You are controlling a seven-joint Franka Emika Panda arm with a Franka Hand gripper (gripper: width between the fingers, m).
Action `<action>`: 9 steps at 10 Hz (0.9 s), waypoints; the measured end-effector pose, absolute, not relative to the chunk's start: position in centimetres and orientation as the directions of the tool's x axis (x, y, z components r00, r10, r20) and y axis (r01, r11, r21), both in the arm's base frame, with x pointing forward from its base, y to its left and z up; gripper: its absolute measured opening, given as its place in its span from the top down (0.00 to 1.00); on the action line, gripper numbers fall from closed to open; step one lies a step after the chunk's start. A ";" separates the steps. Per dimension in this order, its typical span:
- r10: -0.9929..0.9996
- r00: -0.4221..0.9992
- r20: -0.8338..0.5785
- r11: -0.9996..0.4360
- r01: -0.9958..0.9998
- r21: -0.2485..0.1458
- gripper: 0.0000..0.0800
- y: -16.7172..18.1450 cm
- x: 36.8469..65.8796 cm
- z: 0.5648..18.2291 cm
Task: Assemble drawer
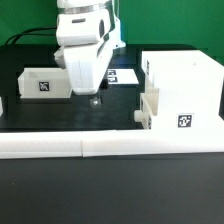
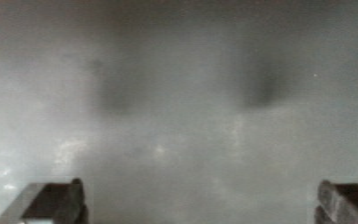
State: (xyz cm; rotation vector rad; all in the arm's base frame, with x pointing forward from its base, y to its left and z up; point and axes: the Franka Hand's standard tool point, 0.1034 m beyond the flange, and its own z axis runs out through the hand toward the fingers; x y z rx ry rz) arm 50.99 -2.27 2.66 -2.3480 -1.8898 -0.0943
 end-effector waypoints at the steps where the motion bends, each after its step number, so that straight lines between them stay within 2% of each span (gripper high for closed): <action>1: 0.961 0.249 0.121 -0.247 0.969 -0.030 0.19 -3.0 50.7 3.3; 2: 0.942 0.316 0.116 -0.318 0.948 0.002 0.19 -3.4 49.8 4.2; 3: 0.929 0.353 0.113 -0.356 0.934 0.006 0.19 -3.3 49.1 4.3; 5: 0.908 0.404 0.114 -0.406 0.914 -0.004 0.19 -3.3 49.1 4.1; 7: 0.848 0.518 0.113 -0.519 0.854 -0.020 0.19 -3.3 49.0 4.0; 9: 0.730 0.674 0.113 -0.678 0.735 0.000 0.19 -4.7 48.0 4.3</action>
Offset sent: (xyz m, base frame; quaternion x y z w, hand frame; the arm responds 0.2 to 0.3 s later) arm 0.0000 0.0000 0.0000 0.0000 0.0000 0.0000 1.0000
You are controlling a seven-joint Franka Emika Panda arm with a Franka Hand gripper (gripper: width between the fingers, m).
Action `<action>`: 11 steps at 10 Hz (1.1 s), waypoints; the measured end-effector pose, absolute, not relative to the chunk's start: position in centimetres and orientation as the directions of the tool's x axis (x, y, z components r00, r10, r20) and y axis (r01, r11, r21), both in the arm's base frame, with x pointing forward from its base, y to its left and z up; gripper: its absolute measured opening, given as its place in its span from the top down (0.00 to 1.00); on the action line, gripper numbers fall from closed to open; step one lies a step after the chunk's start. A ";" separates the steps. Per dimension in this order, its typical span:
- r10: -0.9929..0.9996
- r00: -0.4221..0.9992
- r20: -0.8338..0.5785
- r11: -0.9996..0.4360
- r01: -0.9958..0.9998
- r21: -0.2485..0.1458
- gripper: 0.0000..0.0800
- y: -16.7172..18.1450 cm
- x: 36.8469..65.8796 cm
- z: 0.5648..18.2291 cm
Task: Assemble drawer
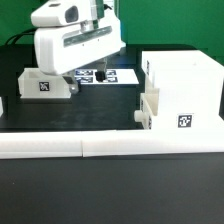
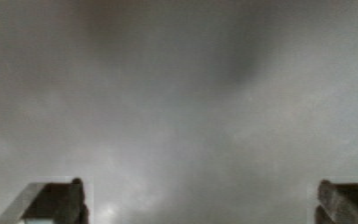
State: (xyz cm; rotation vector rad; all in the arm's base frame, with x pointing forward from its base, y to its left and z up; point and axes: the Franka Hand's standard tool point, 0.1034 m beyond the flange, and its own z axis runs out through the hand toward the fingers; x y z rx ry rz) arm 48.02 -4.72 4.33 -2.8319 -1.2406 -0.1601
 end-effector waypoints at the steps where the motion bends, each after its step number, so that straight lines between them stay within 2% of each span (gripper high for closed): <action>1: 0.646 0.756 0.108 -0.760 0.650 -0.003 0.19 -5.0 46.9 4.8; 3: 0.528 0.843 0.106 -0.847 0.532 -0.011 0.19 -5.3 45.7 5.3; 8: 0.319 0.942 0.103 -0.945 0.324 -0.044 0.19 -5.1 45.7 5.1; 11: 0.270 0.960 0.072 -0.962 0.273 -0.031 0.19 -6.7 42.3 5.8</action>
Offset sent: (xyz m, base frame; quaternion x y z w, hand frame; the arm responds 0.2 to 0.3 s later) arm 0.0000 0.0000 0.0000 0.0000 0.0000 0.1296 0.9916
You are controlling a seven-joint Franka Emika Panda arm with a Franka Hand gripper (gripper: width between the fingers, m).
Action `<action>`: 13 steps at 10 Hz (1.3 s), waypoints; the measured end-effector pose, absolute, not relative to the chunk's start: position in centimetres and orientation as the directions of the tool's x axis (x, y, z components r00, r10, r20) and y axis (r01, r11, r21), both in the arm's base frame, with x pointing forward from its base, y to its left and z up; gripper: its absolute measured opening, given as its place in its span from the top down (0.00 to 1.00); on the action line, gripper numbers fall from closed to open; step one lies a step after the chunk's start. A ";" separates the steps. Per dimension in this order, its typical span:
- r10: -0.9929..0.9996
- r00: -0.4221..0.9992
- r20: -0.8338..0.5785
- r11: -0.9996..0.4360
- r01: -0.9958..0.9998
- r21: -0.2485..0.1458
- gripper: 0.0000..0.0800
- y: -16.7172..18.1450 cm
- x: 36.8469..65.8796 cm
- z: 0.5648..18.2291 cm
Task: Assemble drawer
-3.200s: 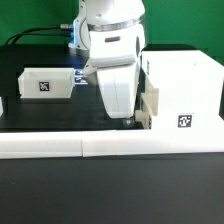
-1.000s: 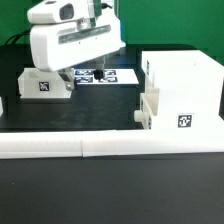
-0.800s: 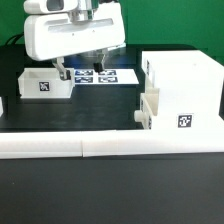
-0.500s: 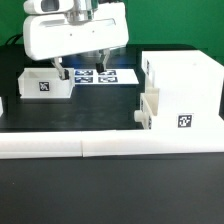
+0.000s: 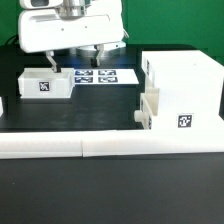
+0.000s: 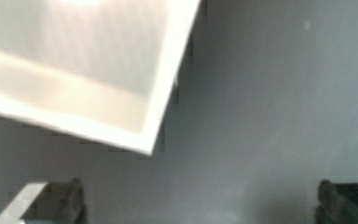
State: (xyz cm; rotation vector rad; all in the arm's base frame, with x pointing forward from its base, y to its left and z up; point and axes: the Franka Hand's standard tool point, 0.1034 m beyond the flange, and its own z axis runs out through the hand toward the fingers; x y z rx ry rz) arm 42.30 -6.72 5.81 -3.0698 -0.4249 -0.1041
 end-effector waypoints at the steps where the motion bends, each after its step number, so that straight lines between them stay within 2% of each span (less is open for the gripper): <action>1: 0.271 0.960 0.075 -0.962 0.273 -0.024 0.19 -7.1 41.4 5.7; 2: 0.266 0.961 0.079 -0.963 0.268 -0.017 0.19 -7.6 40.4 5.4; 7: 0.224 0.972 0.076 -0.974 0.226 -0.021 0.19 -7.4 40.3 5.2; 10: 0.079 0.996 0.039 -0.996 0.080 -0.024 0.19 -6.9 38.5 3.9; 12: 0.064 0.998 0.011 -0.997 0.064 -0.031 0.19 -7.0 37.6 2.3; 13: 0.066 0.998 0.014 -0.997 0.066 -0.030 0.19 -7.0 37.7 2.5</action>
Offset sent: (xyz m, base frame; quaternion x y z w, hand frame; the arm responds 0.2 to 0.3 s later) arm 0.0000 0.0000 0.0000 0.0000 0.0000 0.0000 1.0000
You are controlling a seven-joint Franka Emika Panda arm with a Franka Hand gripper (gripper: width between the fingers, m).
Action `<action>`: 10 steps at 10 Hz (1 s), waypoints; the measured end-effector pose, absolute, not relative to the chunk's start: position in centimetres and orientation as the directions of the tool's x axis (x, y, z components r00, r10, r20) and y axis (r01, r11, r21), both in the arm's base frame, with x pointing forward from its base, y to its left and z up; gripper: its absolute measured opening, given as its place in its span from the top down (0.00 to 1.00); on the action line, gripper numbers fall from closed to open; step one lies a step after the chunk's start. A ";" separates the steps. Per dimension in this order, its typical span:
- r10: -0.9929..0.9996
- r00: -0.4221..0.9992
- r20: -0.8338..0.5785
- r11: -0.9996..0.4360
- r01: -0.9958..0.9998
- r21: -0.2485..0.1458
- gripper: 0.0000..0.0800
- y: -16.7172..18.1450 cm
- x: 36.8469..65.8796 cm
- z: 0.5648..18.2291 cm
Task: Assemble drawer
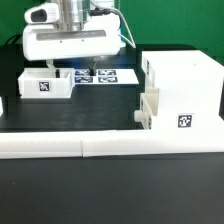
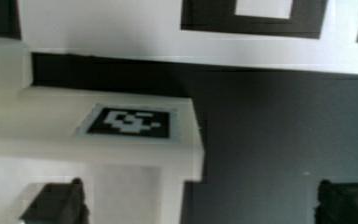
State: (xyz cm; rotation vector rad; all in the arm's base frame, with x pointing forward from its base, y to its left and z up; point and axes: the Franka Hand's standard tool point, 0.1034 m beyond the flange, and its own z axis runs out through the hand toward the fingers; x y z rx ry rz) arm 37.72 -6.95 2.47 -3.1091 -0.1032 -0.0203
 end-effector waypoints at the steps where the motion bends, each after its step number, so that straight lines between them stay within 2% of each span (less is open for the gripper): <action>1: 0.067 0.998 0.014 -0.997 0.067 -0.030 0.19 -6.9 37.7 2.5; 3: 0.066 0.998 0.018 -0.997 0.066 -0.028 0.19 -7.0 37.6 2.2; 6: 0.059 0.998 0.026 -0.998 0.060 -0.022 0.19 -7.3 37.0 0.7; 10: 0.067 0.996 0.051 -0.998 0.068 -0.013 0.19 -7.1 37.3 0.5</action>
Offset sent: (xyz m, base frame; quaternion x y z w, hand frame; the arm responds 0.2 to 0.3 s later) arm -0.0092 -0.0132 -0.0275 -0.0299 0.0026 0.0338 0.9990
